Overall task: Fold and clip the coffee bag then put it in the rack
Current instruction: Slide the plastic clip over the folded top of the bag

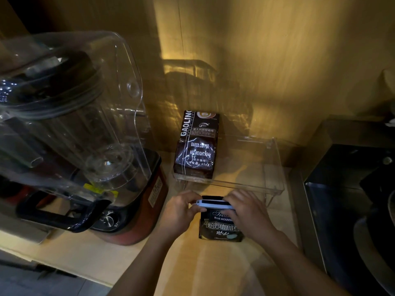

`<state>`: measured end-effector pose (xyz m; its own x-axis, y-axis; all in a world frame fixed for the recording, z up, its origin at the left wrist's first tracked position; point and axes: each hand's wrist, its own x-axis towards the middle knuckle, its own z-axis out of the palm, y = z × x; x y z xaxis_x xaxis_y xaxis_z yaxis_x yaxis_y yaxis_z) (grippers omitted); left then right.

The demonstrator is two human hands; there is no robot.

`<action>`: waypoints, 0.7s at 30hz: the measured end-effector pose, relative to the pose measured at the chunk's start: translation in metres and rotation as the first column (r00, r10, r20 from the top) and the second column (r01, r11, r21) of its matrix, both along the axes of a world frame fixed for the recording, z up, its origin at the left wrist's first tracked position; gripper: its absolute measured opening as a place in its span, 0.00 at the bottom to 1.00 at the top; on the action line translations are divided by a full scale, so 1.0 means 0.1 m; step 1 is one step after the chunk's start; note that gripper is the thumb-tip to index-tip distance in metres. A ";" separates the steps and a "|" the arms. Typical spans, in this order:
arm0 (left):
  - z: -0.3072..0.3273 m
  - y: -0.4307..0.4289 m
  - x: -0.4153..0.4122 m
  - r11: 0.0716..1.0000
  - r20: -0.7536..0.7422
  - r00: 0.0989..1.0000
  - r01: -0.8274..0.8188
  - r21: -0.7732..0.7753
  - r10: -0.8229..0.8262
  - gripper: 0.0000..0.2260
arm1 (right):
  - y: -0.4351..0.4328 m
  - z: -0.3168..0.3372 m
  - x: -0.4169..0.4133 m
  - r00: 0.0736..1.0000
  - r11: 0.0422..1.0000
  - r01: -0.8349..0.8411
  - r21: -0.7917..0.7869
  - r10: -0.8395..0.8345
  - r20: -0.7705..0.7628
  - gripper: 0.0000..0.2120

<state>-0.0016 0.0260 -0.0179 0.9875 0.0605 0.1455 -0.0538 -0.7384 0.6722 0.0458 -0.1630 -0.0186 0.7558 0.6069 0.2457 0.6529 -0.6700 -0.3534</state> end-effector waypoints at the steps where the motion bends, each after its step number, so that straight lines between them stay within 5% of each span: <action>1: 0.00 -0.01 0.00 1.000 0.007 1.000 0.002 0.005 -0.002 0.07 | 0.05 0.02 -0.01 1.000 1.000 -0.011 -0.020 0.011 0.008 0.12; 21: -0.07 -0.05 -0.10 0.992 0.101 0.988 -0.123 0.033 0.120 0.07 | 0.23 0.07 -0.01 0.999 0.998 -0.047 -0.029 0.047 -0.022 0.08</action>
<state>-0.0113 0.0210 -0.0251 0.9539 0.1715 0.2463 -0.0266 -0.7689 0.6388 0.0443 -0.1398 -0.0114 0.7310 0.6486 0.2119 0.6766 -0.6489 -0.3481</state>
